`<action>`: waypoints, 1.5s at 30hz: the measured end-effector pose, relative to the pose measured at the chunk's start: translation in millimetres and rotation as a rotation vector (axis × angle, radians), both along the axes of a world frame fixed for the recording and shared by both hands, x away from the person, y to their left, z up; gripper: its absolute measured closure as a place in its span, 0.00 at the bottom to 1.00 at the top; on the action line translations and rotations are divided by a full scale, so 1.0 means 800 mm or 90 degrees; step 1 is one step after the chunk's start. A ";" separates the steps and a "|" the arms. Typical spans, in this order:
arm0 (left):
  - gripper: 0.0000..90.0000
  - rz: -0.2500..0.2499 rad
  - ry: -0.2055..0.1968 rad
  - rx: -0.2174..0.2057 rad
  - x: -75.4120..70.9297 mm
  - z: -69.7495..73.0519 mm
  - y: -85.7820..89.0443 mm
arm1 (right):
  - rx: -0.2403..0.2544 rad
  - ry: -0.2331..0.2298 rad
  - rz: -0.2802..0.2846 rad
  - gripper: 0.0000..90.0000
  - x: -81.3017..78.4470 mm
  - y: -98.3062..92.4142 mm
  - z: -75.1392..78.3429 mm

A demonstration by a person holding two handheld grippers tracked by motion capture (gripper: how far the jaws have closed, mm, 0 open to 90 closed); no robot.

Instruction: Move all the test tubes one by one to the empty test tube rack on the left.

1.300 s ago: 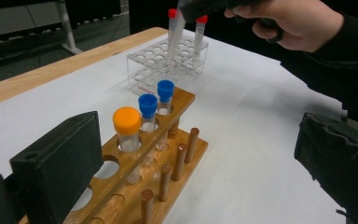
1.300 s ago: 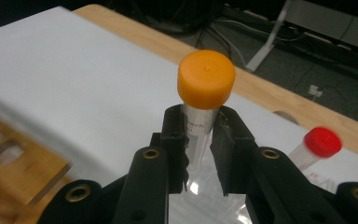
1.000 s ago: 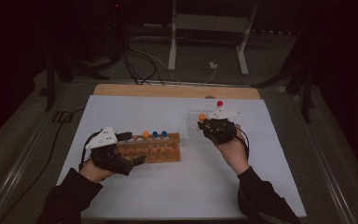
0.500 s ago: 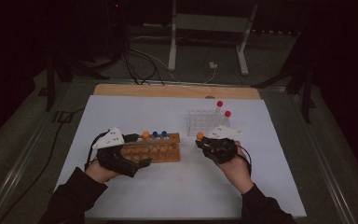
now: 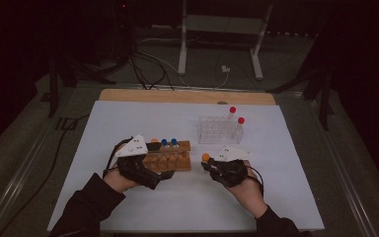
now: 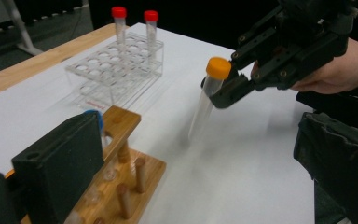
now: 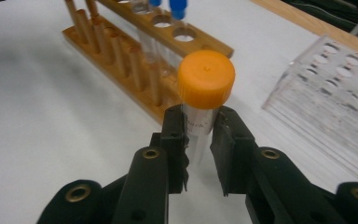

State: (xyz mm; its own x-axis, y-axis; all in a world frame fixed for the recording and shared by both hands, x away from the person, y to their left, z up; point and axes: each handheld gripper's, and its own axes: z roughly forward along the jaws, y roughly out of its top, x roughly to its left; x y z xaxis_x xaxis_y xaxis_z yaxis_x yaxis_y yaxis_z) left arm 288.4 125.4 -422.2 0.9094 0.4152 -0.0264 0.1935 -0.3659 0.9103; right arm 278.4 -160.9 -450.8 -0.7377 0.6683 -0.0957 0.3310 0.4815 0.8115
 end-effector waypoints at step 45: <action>0.80 -0.080 -0.026 0.019 0.017 -0.008 -0.088 | 0.024 -0.001 0.047 0.82 -0.016 0.009 0.004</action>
State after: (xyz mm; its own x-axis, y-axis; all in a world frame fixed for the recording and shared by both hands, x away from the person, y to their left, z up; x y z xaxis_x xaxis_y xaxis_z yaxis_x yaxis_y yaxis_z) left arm 301.7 54.7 -428.2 0.9543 0.2981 0.0225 0.1075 -0.4124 0.9046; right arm 265.7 -153.9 -447.3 -0.7849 0.6152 -0.0732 0.2941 0.4740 0.8299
